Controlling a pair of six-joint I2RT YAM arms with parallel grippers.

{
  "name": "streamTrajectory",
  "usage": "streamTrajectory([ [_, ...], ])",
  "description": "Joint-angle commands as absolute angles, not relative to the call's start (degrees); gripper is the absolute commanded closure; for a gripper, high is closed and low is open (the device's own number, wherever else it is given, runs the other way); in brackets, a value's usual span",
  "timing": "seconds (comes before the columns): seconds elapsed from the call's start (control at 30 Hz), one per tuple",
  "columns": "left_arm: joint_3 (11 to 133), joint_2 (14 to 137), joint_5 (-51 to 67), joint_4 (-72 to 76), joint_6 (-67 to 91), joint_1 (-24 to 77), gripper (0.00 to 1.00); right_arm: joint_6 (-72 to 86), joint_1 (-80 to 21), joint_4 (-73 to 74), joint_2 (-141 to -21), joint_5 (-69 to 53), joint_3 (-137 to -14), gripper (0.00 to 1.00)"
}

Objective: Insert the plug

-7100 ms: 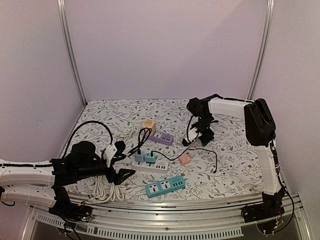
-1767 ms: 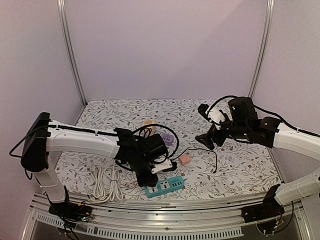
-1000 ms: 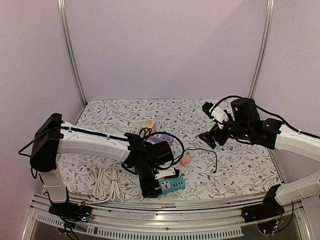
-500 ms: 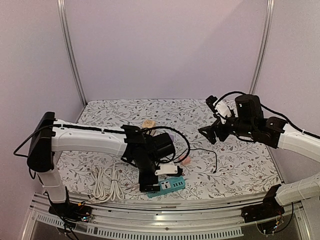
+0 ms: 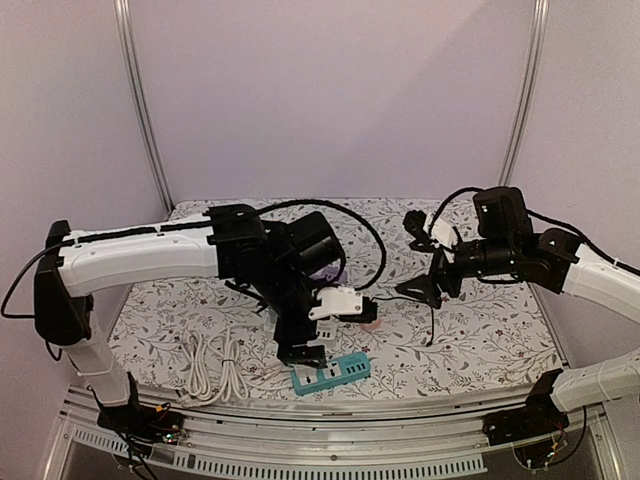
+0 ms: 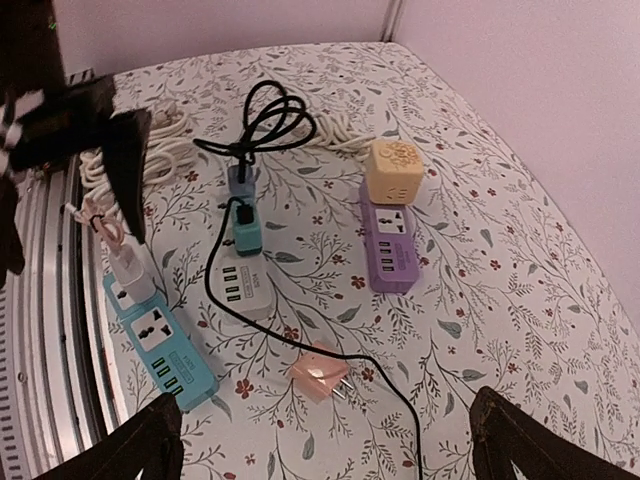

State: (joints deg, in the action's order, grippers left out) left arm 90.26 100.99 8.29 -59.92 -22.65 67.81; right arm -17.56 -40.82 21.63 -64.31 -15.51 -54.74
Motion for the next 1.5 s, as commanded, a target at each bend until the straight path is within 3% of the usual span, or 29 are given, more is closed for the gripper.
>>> streamTrajectory([
  [0.0,89.07,91.02,12.88,-56.48,-20.59,58.59,0.01,-36.37,-41.97,29.82,-68.55,-29.54,-53.24,0.01],
  [0.2,64.44,70.25,12.42,-27.56,-16.91,50.54,0.01,-50.53,-51.1,33.02,-79.92,-14.23,-57.52,0.01],
  [0.5,42.63,55.9,9.56,-12.64,-7.56,45.1,0.01,-61.74,-50.8,43.16,-100.92,-8.94,-71.33,0.04],
  [0.73,34.43,50.45,11.7,-7.63,-4.93,42.83,0.0,-65.29,-46.75,45.58,-108.77,-8.94,-78.93,0.07],
  [1.03,32.51,50.35,13.2,-4.98,-6.16,41.92,0.0,-67.99,-44.73,45.8,-117.82,-6.5,-83.97,0.14],
  [1.17,32.52,50.88,14.19,-4.53,-5.67,41.92,0.01,-66.72,-44.1,45.41,-120.22,-7.41,-85.44,0.29],
  [1.3,32.78,50.95,15.23,-3.9,-6.73,41.92,0.0,-65.78,-43.94,45.49,-120.52,-10.01,-85.33,0.62],
  [1.47,34.05,51.12,20.74,-6.36,-18.1,42.64,0.03,-64.14,-43.94,48.1,-116.47,-12.67,-83.86,0.84],
])
